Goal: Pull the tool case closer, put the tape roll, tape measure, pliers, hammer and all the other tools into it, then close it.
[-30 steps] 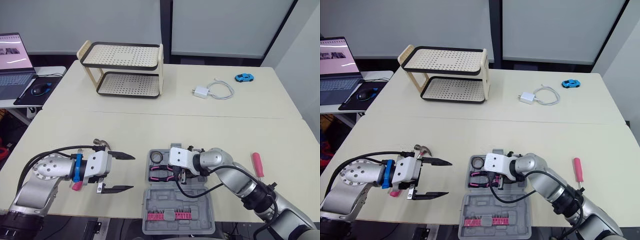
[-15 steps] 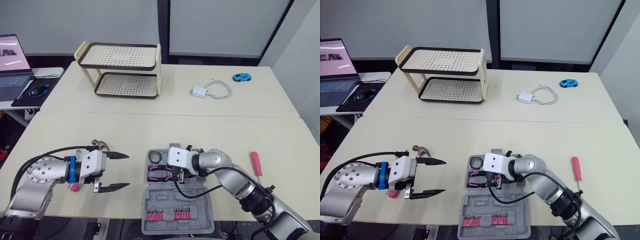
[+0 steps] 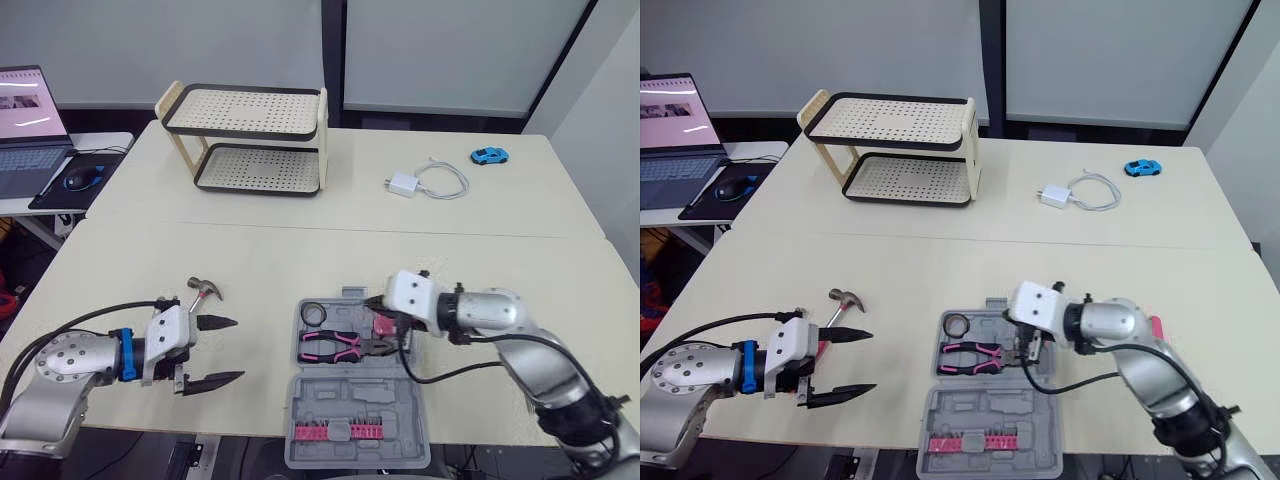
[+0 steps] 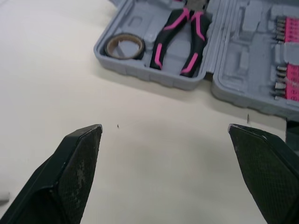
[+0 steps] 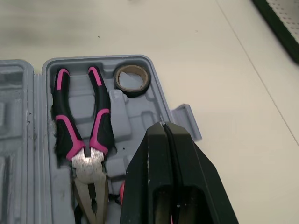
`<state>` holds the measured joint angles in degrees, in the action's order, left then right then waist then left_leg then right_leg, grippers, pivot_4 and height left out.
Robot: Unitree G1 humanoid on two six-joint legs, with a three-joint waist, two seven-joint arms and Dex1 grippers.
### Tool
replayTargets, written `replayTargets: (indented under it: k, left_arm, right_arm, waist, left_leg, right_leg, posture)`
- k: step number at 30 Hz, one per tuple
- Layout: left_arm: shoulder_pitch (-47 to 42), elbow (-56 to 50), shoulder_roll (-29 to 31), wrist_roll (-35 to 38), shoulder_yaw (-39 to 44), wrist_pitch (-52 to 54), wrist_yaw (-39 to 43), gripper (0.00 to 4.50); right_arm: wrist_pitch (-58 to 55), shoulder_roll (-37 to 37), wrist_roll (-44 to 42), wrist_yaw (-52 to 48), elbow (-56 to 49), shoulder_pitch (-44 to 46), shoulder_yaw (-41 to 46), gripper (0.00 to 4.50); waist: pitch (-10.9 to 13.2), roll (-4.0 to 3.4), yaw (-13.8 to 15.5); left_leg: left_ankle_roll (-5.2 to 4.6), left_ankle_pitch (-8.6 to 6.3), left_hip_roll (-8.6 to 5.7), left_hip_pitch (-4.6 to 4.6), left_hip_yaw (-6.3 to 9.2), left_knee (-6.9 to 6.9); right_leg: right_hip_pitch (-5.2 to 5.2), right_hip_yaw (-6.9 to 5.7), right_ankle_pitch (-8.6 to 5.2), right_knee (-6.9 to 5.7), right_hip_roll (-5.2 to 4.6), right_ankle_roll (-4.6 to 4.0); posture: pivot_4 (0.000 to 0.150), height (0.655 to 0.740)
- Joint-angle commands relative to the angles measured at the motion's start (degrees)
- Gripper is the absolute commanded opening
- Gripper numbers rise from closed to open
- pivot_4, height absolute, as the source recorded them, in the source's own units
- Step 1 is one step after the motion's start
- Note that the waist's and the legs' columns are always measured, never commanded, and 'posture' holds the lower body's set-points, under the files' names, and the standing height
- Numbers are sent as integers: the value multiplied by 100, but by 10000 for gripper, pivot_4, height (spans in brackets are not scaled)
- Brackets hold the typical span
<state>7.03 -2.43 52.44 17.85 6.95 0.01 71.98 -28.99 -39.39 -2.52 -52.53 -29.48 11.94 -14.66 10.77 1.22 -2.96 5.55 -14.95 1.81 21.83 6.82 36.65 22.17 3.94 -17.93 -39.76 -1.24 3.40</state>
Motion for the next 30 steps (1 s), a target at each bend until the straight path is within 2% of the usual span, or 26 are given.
replayTargets:
  k: [1,3,6,9,15,30]
  left_arm:
    - [-19,-51,-49,-21,-108,0,14,43159]
    - [-16,37,-54,-110,-254,-208,154,38967]
    - [-31,208,-115,-351,-537,-568,225,29340]
    - [-78,278,-228,-541,-812,-685,175,19497]
    - [-348,350,-559,-965,-1313,-758,-112,320]
    - [-973,1039,-1161,-1536,-2080,-1068,-371,90]
  right_arm:
    - [568,-593,-441,-495,-341,-610,727,57]
    - [858,-1045,-412,-705,-232,-982,951,0]
    - [1154,-1398,-465,-843,69,-1416,1253,0]
    - [1183,-1470,-572,-917,294,-1644,1348,0]
    - [1594,-1460,-270,-957,746,-1735,908,0]
    - [1879,-868,172,-881,1302,-1261,-129,0]
  waist:
    - [-1,3,9]
    - [0,2,10]
    - [-1,2,-27]
    - [-1,2,-30]
    - [-1,2,-12]
    - [-9,-11,10]
  left_leg:
    - [0,0,0,1,-1,0]
    - [0,0,0,0,-4,1]
    - [0,0,2,-7,-10,0]
    - [-1,0,3,-9,-15,1]
    - [0,0,3,-7,-16,5]
    - [0,0,2,-11,-16,11]
  right_leg:
    - [-1,0,0,5,0,0]
    - [-2,2,0,6,0,0]
    - [-4,8,0,6,2,0]
    - [-6,13,0,6,3,0]
    - [-8,14,1,6,3,1]
    - [-15,14,2,5,2,2]
  posture:
    - [1500,7350]
    - [1500,7350]
    - [1500,7350]
    - [1500,7350]
    - [1500,7350]
    - [1500,7350]
